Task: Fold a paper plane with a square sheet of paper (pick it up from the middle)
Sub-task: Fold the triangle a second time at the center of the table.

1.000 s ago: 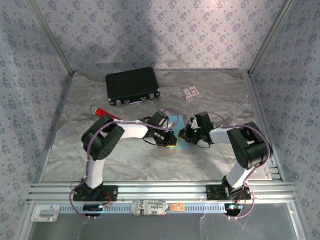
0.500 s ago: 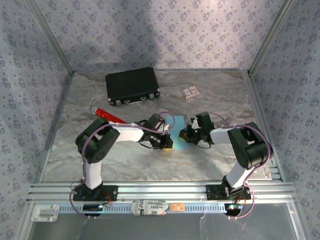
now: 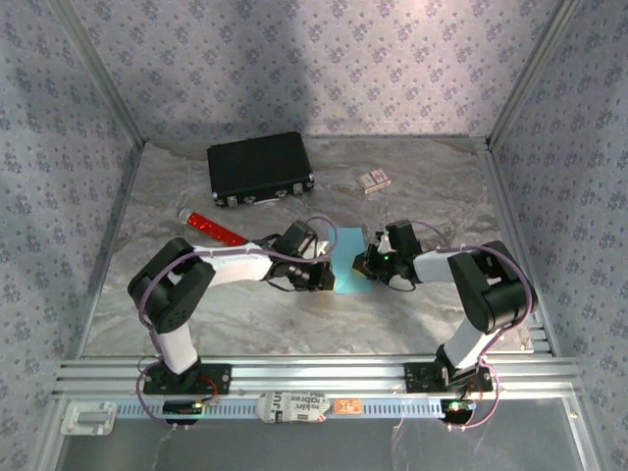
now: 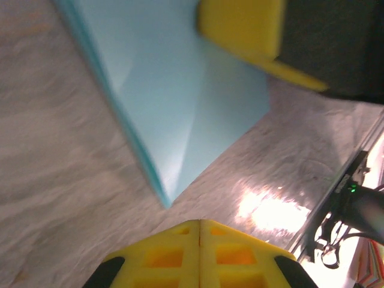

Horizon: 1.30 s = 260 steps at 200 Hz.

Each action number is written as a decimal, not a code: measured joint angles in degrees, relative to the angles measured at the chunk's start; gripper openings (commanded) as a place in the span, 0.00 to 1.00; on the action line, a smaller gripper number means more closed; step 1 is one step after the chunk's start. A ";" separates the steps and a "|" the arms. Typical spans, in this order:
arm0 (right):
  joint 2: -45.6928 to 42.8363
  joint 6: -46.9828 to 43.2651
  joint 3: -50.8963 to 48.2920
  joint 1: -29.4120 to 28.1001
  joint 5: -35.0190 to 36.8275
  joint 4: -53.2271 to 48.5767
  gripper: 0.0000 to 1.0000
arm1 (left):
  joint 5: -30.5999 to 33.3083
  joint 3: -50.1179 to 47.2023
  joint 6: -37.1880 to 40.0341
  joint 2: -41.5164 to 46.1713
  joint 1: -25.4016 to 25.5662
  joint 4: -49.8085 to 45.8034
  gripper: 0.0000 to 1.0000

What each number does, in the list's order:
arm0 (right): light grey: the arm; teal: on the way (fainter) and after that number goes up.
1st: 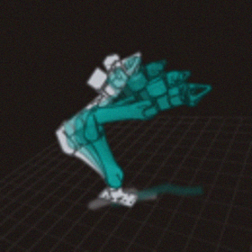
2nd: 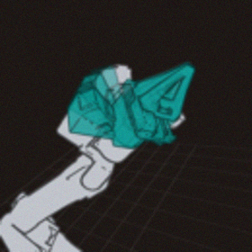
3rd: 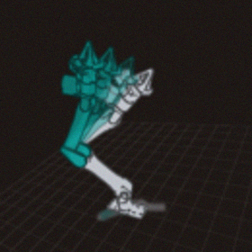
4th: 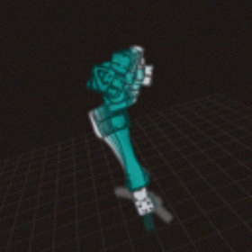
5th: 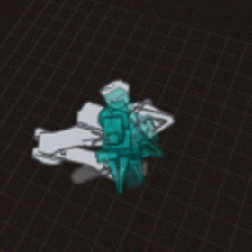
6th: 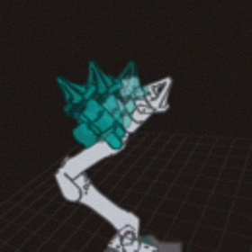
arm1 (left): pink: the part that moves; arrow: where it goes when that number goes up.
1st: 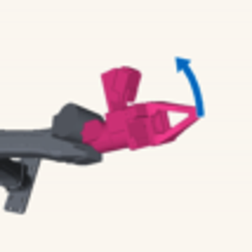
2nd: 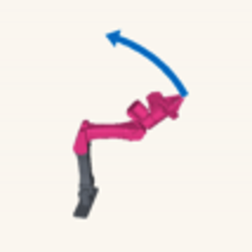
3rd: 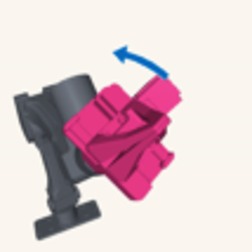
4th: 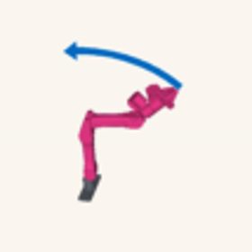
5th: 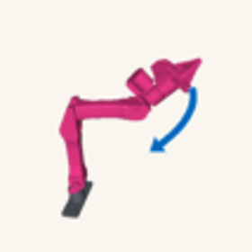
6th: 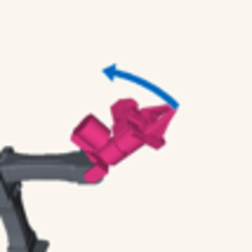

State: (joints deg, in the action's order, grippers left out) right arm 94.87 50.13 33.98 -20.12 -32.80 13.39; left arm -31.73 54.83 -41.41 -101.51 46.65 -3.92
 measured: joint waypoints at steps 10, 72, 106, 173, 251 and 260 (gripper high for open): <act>0.00 0.00 0.00 0.00 0.02 -0.02 0.01 | -0.42 1.62 -0.52 -0.57 0.00 0.35 0.07; 0.00 0.02 -0.04 0.00 0.00 0.07 0.02 | -0.76 9.99 -1.73 -9.62 -0.02 0.98 0.08; -0.02 0.04 -0.04 0.00 -0.02 0.11 0.02 | -0.22 10.23 -1.33 -12.52 0.00 -0.98 0.07; -2.60 0.02 -0.09 0.09 -0.02 -0.55 0.04 | 0.02 5.49 -0.85 -10.23 0.35 3.04 0.04; -1.97 -0.20 -0.22 -2.91 0.39 -1.07 0.03 | 0.07 5.09 -0.83 -10.01 0.35 3.67 0.04; -1.14 -0.17 -0.52 -2.32 0.44 -0.98 0.03 | 0.09 4.92 -0.66 -9.90 0.35 3.74 0.03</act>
State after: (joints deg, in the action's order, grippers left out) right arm 93.73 49.95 33.45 -22.44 -32.36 12.40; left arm -31.64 59.75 -42.06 -111.42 47.00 -0.19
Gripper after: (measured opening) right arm 0.052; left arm 0.042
